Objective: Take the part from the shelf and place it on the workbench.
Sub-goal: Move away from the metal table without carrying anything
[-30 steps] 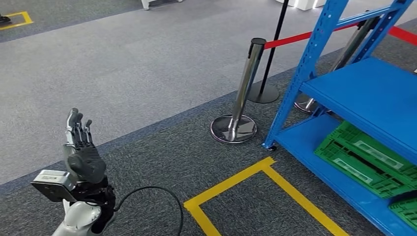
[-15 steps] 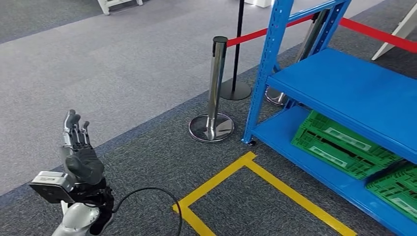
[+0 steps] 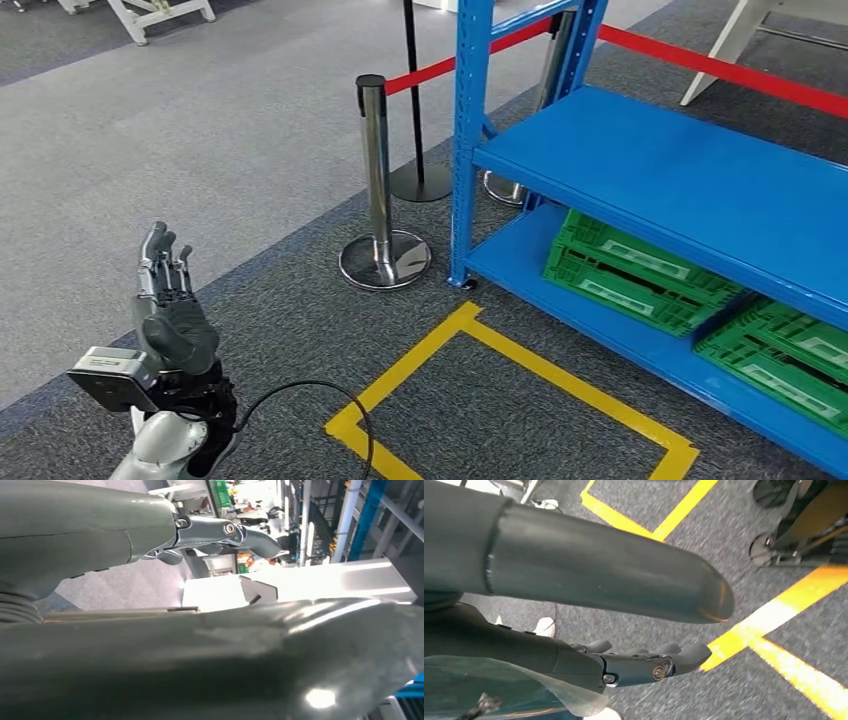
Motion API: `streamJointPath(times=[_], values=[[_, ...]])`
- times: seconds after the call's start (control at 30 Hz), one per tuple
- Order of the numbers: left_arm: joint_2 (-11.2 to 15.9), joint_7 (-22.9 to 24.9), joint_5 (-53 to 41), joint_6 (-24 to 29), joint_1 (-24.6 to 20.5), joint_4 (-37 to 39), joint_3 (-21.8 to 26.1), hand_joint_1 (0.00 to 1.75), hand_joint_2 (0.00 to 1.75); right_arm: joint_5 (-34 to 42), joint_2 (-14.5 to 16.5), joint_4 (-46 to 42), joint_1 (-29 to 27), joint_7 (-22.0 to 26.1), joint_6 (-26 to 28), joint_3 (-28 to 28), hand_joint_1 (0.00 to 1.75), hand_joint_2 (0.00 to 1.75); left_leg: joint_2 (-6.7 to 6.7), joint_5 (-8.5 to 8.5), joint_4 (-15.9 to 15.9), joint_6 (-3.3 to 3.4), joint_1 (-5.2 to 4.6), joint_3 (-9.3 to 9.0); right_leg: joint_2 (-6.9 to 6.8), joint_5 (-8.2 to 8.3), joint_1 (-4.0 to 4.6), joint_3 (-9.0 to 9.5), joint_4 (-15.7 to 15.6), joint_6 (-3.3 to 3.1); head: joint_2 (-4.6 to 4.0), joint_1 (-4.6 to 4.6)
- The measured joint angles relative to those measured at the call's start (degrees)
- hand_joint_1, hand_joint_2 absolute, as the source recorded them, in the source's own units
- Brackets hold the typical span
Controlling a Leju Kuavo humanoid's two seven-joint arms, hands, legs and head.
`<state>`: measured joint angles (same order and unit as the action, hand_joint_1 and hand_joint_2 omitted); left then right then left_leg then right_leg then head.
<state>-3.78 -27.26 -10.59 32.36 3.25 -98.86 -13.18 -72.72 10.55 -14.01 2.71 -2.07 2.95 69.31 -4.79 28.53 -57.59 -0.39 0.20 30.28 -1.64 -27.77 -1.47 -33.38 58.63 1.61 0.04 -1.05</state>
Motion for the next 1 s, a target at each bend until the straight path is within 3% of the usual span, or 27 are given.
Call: streamJointPath(times=[0.07, 0.13, 0.17, 0.2, 0.23, 0.27, 0.3, 0.37, 0.43, 0.5, 0.57, 0.63, 0.7, 0.73, 0.77, 0.8, 0.87, 0.93, 1.0], values=[[0.0, 0.0, 0.0, 0.0, 0.0, 0.0, 0.0, 0.00, 0.00, 0.0, 0.0, 0.0, 0.0, -0.1, 0.0, 0.0, 0.00, 0.00, 1.59, 1.81, -2.1, -0.52, 0.30, 0.70, 0.78, 0.16, -0.07, 0.00, 0.0, -0.67, 0.00, -0.05], [0.1, 0.0, 0.0, 0.0, 0.0, 0.0, 0.0, 0.00, 0.00, 0.0, 0.0, 0.0, 0.1, -0.2, 0.0, 0.1, 0.00, 0.00, 3.53, 5.57, -8.7, -0.76, 0.40, 3.53, 1.66, 0.26, -0.03, -0.07, -0.1, -1.14, 0.00, -0.19], [0.1, 0.0, 0.0, 0.0, 0.1, 0.0, 0.0, 0.00, 0.00, 0.0, 0.0, 0.0, 0.1, -0.2, 0.0, 0.1, 0.00, 0.00, 3.86, 7.25, -12.7, -0.73, 0.40, 5.33, 2.16, 0.28, 0.05, -0.12, -0.1, -1.27, 0.00, -0.23], [0.1, 0.0, 0.0, 0.0, 0.1, 0.0, 0.0, 0.00, 0.00, 0.0, 0.0, 0.0, 0.2, -0.2, 0.0, 0.1, 0.00, 0.00, 3.99, 8.05, -15.6, -0.63, 0.39, 6.70, 2.71, 0.31, 0.15, -0.15, -0.1, -1.35, 0.00, -0.25], [0.1, 0.0, 0.0, 0.0, 0.1, 0.1, 0.0, 0.00, 0.00, 0.0, 0.0, 0.0, 0.1, -0.2, -0.1, 0.1, 0.00, 0.00, 4.07, 7.64, -16.5, -0.45, 0.38, 7.21, 3.31, 0.34, 0.24, -0.15, -0.1, -1.38, 0.00, -0.25], [0.1, 0.0, 0.1, 0.0, 0.1, 0.1, 0.0, 0.00, 0.00, 0.0, 0.0, 0.0, 0.1, -0.3, -0.1, 0.1, 0.00, 0.00, 4.23, 6.17, -15.2, -0.17, 0.35, 6.73, 3.92, 0.37, 0.29, -0.13, -0.1, -1.40, 0.00, -0.25], [0.1, 0.0, 0.1, 0.0, 0.1, 0.1, 0.0, 0.00, 0.00, 0.0, 0.0, 0.0, 0.1, -0.3, -0.2, 0.1, 0.00, 0.00, 4.74, 3.91, -11.9, 0.17, 0.32, 5.33, 4.55, 0.41, 0.31, -0.09, -0.1, -1.38, 0.00, -0.25], [0.1, 0.0, 0.1, 0.0, 0.1, 0.1, -0.1, 0.00, 0.00, 0.0, 0.0, 0.0, 0.1, -0.4, -0.3, 0.1, 0.00, 0.00, 7.25, 0.46, -4.3, 0.85, 0.29, 2.11, 5.66, 0.57, 0.24, -0.20, 0.0, -1.15, 0.00, -0.23], [0.1, 0.1, 0.1, 0.0, 0.1, 0.1, -0.1, 0.00, 0.00, 0.0, 0.0, 0.0, 0.2, -0.4, -0.4, 0.1, 0.00, 0.00, 9.05, -0.26, -0.8, 1.11, 0.17, 0.79, 6.58, 0.91, -0.01, -0.71, -0.1, -0.56, 0.00, -0.25], [0.1, 0.1, 0.1, 0.0, 0.0, 0.1, -0.1, 0.00, 0.00, 0.0, 0.0, 0.0, 0.1, -0.4, -0.4, 0.2, 0.00, 0.00, 8.47, -0.41, -0.2, 1.27, 0.06, 0.78, 7.32, 1.29, -0.26, -1.27, -0.3, 0.20, 0.00, -0.28], [0.1, 0.1, 0.1, 0.0, -0.1, 0.1, -0.1, 0.00, 0.00, -0.1, 0.0, 0.0, 0.0, -0.4, -0.5, 0.2, 0.00, 0.00, 7.26, -0.93, 0.7, 1.72, 0.19, 0.55, 5.70, 0.38, -0.09, -2.23, 0.8, 0.65, 0.00, -0.12], [0.1, 0.1, 0.2, 0.0, 0.0, 0.1, -0.1, 0.00, 0.00, -0.1, 0.0, 0.0, 0.1, -0.5, -0.6, 0.2, 0.00, 0.00, 5.83, -1.24, 1.2, 2.06, 0.19, 0.42, 3.13, -2.78, 0.21, -4.83, 6.1, 0.77, 0.00, 0.09], [0.1, 0.1, 0.2, 0.0, 0.0, 0.1, -0.1, 0.00, 0.00, -0.1, 0.0, 0.0, 0.2, -0.5, -0.6, 0.2, 0.00, 0.00, 4.38, -1.23, 1.2, 2.16, 0.00, 0.52, 2.32, -5.95, 0.25, -8.15, 13.4, 0.92, 0.00, 0.13], [0.1, 0.1, 0.2, 0.0, 0.1, 0.2, -0.1, 0.00, 0.00, -0.1, 0.0, 0.0, 0.2, -0.5, -0.6, 0.2, 0.00, 0.00, 3.69, -1.20, 1.1, 2.18, -0.06, 0.53, 2.18, -6.33, 0.25, -8.89, 15.3, 1.01, 0.00, 0.11], [0.1, 0.1, 0.2, 0.0, 0.1, 0.2, -0.2, 0.00, 0.00, -0.1, 0.0, 0.0, 0.1, -0.5, -0.6, 0.2, 0.00, 0.00, 3.08, -1.16, 1.1, 2.17, -0.09, 0.54, 2.03, -5.68, 0.24, -8.55, 15.2, 1.09, 0.00, 0.13], [0.1, 0.1, 0.2, 0.0, 0.1, 0.2, -0.2, 0.00, 0.00, -0.1, 0.0, 0.0, 0.0, -0.5, -0.6, 0.2, 0.00, 0.00, 2.56, -1.10, 1.0, 2.11, -0.07, 0.53, 1.77, -4.11, 0.23, -7.00, 12.6, 1.11, 0.00, 0.13], [0.1, 0.1, 0.3, 0.0, 0.0, 0.3, -0.2, 0.00, 0.00, -0.1, -0.1, 0.0, 0.1, -0.5, -0.6, 0.2, 0.00, 0.00, 1.68, -0.79, 0.6, 1.69, -0.18, 0.58, 0.31, -1.02, 0.38, -2.34, 4.6, 1.02, 0.00, 0.17], [0.1, 0.1, 0.3, 0.0, -0.1, 0.3, -0.1, 0.00, 0.00, -0.1, -0.2, 0.0, 0.2, -0.5, -0.6, 0.2, 0.00, 0.00, 1.00, -0.48, 0.1, 1.11, -0.46, 0.76, -0.76, -0.13, 0.62, 0.24, 0.1, 0.47, 0.00, 0.08], [0.1, 0.1, 0.3, 0.0, -0.2, 0.3, -0.2, 0.00, 0.00, -0.2, -0.2, 0.0, 0.2, -0.5, -0.7, 0.2, 0.00, 0.00, 0.34, -0.41, -0.2, 0.73, -0.54, 0.78, -0.35, -0.26, 0.77, 0.29, -0.3, -0.25, 0.00, -0.03]])
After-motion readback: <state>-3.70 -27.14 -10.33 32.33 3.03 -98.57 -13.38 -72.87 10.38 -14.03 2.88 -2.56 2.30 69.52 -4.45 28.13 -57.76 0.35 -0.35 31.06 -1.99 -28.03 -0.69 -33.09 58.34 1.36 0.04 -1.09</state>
